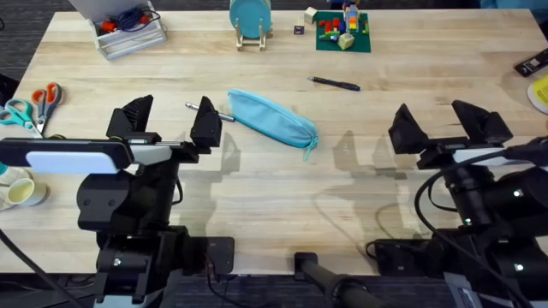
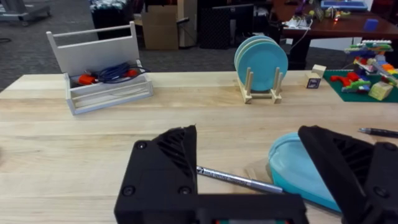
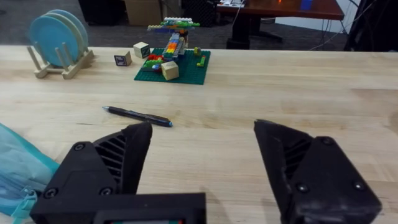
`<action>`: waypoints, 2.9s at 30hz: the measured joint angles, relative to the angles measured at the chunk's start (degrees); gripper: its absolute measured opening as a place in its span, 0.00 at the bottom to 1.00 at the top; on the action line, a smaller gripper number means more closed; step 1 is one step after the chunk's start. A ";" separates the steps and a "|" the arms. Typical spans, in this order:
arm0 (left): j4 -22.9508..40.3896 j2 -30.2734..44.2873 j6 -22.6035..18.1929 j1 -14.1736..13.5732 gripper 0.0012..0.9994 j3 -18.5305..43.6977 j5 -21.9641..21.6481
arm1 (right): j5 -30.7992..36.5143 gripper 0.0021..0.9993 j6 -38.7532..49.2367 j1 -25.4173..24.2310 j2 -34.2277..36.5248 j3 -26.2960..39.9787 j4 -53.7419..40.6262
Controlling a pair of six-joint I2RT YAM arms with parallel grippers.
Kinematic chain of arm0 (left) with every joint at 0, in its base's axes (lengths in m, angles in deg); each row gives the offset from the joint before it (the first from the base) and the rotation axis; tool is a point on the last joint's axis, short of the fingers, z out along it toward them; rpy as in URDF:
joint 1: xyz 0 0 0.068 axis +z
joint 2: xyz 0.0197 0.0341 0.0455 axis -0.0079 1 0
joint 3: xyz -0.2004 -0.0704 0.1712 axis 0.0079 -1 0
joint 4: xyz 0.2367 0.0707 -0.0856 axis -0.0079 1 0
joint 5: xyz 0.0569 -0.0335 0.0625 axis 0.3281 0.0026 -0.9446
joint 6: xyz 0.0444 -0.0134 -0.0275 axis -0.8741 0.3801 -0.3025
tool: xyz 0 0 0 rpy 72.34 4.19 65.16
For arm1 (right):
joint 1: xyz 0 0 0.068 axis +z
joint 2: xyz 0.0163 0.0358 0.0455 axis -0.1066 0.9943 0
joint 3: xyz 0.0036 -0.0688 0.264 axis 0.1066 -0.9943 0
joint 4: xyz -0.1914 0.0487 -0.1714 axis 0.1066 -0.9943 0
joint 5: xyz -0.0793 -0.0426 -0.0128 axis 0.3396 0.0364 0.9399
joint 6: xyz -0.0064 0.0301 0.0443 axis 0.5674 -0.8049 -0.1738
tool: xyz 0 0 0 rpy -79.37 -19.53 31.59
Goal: Unzip the bag, pick up the pens from the table one at a time and place them inside, then zip the bag closed.
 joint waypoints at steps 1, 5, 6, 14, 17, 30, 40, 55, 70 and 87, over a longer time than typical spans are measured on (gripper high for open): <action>0.00 0.00 0.00 0.00 0.99 0.00 0.00 | 0.00 1.00 0.00 0.00 0.00 0.00 0.00; 0.00 0.00 0.01 0.00 0.99 0.00 -0.01 | 0.00 1.00 0.00 0.00 0.00 0.00 -0.04; 0.00 0.00 0.02 0.00 0.99 0.00 -0.02 | 0.00 1.00 0.02 0.00 0.00 0.00 -0.04; -0.02 0.00 0.00 0.00 0.99 0.00 0.00 | 0.02 1.00 0.00 0.00 0.00 0.00 0.04; -0.96 0.00 0.02 0.00 0.99 0.00 -0.02 | 0.02 1.00 0.00 0.00 0.00 0.00 0.09; -1.01 0.00 0.00 0.00 0.99 2.62 0.20 | 0.00 1.00 -0.04 0.00 0.02 0.80 5.01; 7.78 4.63 0.02 0.00 0.99 15.82 0.22 | 0.00 1.00 -2.48 0.00 2.87 11.93 5.23; 25.05 32.56 0.48 0.00 0.99 42.02 2.23 | -2.79 1.00 -4.11 0.04 26.61 34.00 -10.74; 48.23 55.84 2.76 0.00 0.99 63.77 4.33 | -5.36 1.00 -4.15 0.04 52.29 53.81 -34.78; 53.38 67.49 5.42 0.00 0.99 67.30 5.99 | -8.46 1.00 -4.33 0.26 62.38 57.61 -40.22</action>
